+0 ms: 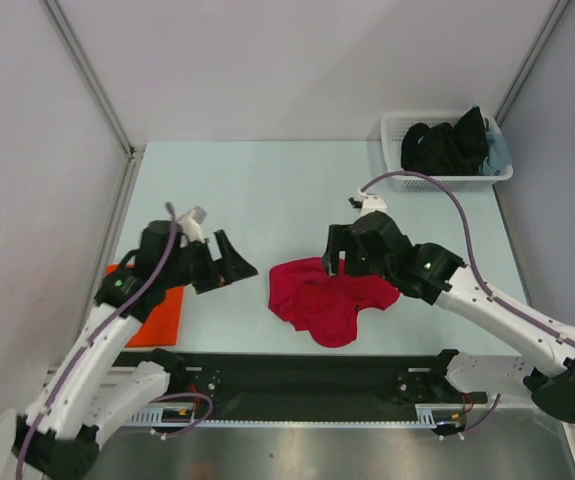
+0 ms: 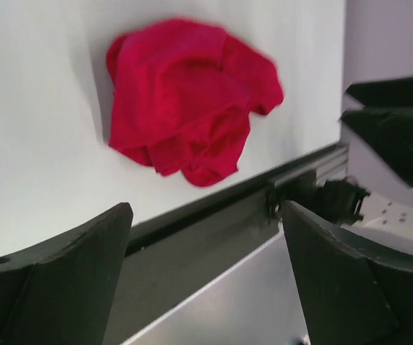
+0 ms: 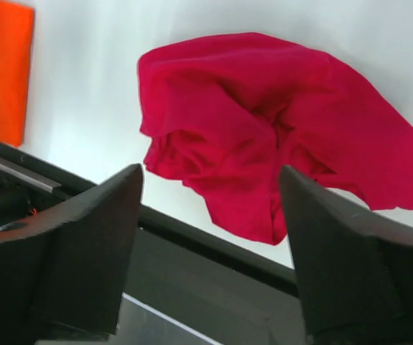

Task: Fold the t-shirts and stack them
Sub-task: Move the tshirt to the center of the board, then flatten the tshirt out

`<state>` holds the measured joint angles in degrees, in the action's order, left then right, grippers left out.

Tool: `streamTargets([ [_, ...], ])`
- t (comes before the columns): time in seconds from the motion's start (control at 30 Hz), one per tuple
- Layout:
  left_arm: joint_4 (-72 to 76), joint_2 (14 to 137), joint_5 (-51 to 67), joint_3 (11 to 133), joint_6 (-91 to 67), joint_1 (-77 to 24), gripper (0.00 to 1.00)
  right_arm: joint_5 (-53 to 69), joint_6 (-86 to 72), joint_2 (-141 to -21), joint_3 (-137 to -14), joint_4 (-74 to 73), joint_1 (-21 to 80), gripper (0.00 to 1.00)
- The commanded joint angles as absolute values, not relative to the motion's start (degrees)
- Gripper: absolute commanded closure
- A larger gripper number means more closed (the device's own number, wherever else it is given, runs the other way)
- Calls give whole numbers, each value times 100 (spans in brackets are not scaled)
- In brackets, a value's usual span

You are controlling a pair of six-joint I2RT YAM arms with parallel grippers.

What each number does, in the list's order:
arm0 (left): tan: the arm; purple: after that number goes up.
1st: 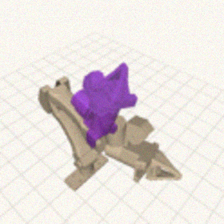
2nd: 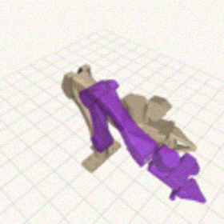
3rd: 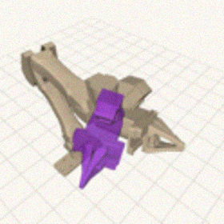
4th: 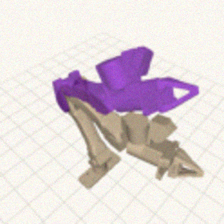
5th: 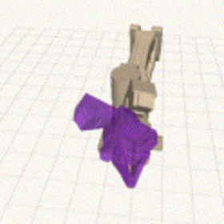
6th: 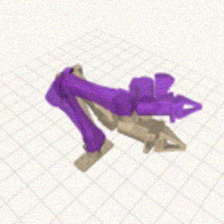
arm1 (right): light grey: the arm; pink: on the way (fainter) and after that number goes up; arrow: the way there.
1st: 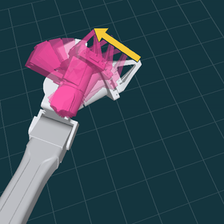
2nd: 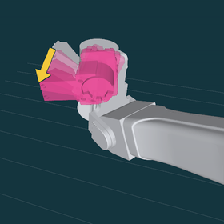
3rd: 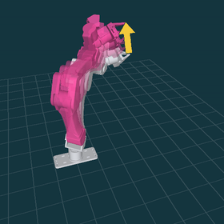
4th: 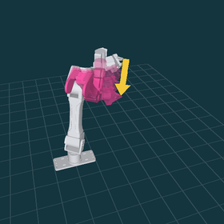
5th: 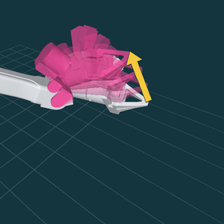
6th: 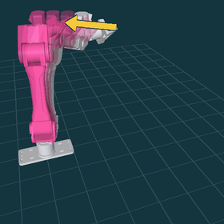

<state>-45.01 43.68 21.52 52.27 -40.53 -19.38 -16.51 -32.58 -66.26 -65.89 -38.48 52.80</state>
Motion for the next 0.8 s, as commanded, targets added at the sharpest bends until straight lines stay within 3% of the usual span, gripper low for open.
streamTargets([
  [0.0,-3974,5183,1901,4992,-4271,-2775,11,-617,-3726,-6188,-6014,-4000,4712,22],
  [0.1,-3492,6124,1573,4931,-4289,-3741,14,-80,-3866,-5854,-5222,-3771,4316,28],
  [0.17,-3070,6624,1757,4826,-4228,-3867,18,226,-3894,-5731,-4791,-3683,3975,30],
  [0.3,-2864,7390,1372,5524,-3781,-4271,15,360,-4078,-5669,-4360,-3954,3072,34],
  [0.47,-3708,8374,285,6836,-3139,-5070,9,607,-4289,-5467,-3894,-3999,2093,27],
  [0.6,-3963,8972,79,7461,-2909,-5405,3,492,-4140,-5694,-3798,-4157,1688,22],
  [0.77,-4218,9702,-175,7752,-2795,-5405,4,1000,-4069,-5871,-3306,-3587,1223,26],
])
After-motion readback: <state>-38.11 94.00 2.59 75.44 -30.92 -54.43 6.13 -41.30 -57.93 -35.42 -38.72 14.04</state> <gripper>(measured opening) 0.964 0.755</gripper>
